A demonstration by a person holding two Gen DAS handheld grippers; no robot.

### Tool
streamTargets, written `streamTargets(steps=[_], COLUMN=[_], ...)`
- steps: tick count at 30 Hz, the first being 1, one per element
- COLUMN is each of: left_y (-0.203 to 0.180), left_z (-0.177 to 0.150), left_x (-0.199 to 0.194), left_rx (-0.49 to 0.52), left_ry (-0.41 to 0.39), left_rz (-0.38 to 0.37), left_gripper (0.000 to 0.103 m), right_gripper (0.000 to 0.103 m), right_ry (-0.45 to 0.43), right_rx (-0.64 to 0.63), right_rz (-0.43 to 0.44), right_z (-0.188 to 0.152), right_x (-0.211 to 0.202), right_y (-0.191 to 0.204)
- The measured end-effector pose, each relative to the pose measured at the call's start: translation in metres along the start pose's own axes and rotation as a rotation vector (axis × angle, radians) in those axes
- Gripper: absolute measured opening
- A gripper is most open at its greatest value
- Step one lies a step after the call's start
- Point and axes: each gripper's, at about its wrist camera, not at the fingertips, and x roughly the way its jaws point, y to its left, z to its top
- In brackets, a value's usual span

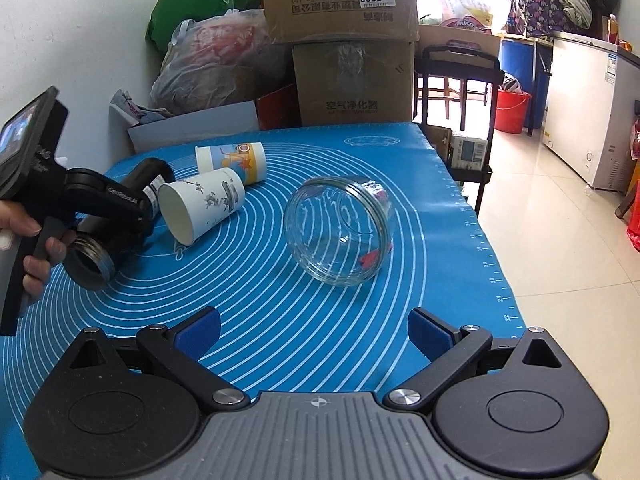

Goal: Flip cup upside down
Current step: 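Reach the left tool to the black bottle and close around its body, then lift the black bottle with the left tool and carry it toward the right tool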

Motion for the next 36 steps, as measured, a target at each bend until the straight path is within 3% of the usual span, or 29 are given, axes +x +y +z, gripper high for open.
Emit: streamTargets(steps=[8, 18, 26, 36], left_y=[0.001, 0.004, -0.002, -0.005], left_z=[-0.033, -0.102, -0.133, -0.139], left_x=[-0.056, -0.108, -0.099, -0.096], left_rx=[0.018, 0.015, 0.031, 0.062], left_ry=[-0.049, -0.068, 0.007, 0.003], left_rz=[-0.055, -0.093, -0.111, -0.09], left_gripper=[0.067, 0.067, 0.067, 0.067], right_gripper=[0.101, 0.101, 0.101, 0.101], right_ry=[-0.027, -0.043, -0.003, 0.021], right_rx=[0.011, 0.009, 0.004, 0.005], right_rz=[0.002, 0.013, 0.006, -0.012], right_z=[-0.003, -0.012, -0.025, -0.029], right_x=[-0.024, -0.058, -0.061, -0.058], right_y=[0.003, 0.009, 0.015, 0.014])
